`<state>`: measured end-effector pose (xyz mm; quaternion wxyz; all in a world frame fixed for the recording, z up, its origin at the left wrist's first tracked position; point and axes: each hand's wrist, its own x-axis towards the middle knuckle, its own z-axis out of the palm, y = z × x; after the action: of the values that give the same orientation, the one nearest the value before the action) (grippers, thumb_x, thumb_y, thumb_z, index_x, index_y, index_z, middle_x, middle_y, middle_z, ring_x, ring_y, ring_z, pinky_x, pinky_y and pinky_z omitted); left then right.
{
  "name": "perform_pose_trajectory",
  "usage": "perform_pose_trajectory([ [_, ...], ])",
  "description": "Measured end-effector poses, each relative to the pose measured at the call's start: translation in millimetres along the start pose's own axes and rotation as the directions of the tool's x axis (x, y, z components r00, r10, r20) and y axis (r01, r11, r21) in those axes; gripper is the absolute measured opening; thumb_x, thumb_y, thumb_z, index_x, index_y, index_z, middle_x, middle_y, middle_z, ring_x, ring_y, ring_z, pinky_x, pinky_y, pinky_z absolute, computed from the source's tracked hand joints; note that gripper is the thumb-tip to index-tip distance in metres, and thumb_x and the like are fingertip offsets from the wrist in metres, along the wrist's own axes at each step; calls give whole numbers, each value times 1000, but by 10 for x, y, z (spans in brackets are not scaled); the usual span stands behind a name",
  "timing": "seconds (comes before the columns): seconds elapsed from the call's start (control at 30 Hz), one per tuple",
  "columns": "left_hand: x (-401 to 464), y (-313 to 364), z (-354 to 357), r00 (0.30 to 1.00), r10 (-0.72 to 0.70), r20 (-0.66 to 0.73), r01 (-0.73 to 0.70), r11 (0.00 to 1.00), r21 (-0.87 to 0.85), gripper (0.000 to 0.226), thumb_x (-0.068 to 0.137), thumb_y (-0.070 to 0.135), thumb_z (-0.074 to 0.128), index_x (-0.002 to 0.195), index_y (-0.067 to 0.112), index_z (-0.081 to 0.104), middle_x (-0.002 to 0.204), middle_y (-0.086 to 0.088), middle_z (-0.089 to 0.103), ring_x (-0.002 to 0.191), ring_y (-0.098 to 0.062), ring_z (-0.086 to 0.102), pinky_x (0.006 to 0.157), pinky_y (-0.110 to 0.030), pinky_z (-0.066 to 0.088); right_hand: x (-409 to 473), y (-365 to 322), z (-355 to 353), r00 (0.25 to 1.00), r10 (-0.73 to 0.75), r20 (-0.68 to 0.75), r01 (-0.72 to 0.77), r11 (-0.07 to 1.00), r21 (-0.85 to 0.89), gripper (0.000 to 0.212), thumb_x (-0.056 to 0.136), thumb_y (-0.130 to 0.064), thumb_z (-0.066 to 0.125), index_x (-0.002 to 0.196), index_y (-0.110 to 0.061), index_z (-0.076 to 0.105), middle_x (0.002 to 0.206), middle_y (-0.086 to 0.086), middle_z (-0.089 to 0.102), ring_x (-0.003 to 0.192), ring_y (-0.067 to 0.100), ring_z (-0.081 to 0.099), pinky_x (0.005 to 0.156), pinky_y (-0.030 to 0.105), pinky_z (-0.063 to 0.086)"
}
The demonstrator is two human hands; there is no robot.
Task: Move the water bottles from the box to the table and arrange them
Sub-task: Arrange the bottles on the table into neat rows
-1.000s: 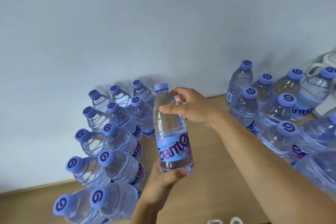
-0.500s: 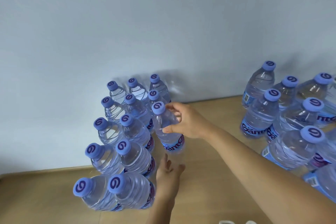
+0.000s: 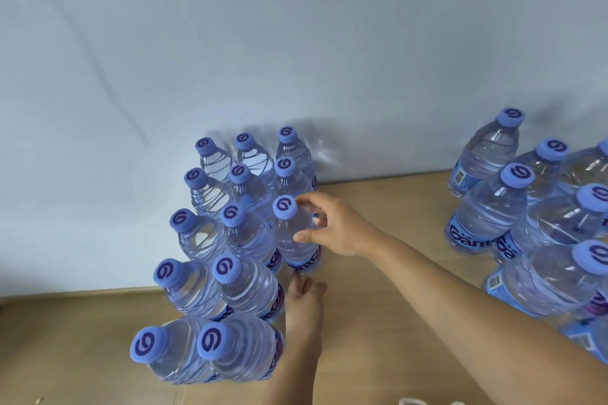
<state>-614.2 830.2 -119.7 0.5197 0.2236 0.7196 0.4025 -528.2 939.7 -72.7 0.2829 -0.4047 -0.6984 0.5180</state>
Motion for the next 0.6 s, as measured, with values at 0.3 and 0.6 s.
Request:
perform_pose_trajectory([
  [0.3, -36, -47, 81, 1000, -24, 10, 25, 997, -74, 65, 90, 4, 53, 149, 16, 28, 144, -6, 44, 131, -19, 42, 100, -27, 30, 64, 18, -66, 997, -13, 81, 19, 997, -80, 53, 80, -17, 73, 129, -22, 51, 122, -8, 50, 114, 0, 47, 81, 6, 38],
  [0.6, -56, -85, 344, 979, -18, 202, 12, 999, 33, 63, 84, 6, 58, 142, 2, 34, 148, -18, 37, 134, -29, 39, 112, -44, 31, -502, -271, -186, 991, -45, -127, 15, 974, -225, 65, 87, -35, 63, 143, -20, 34, 145, -2, 40, 130, 8, 34, 99, 10, 22],
])
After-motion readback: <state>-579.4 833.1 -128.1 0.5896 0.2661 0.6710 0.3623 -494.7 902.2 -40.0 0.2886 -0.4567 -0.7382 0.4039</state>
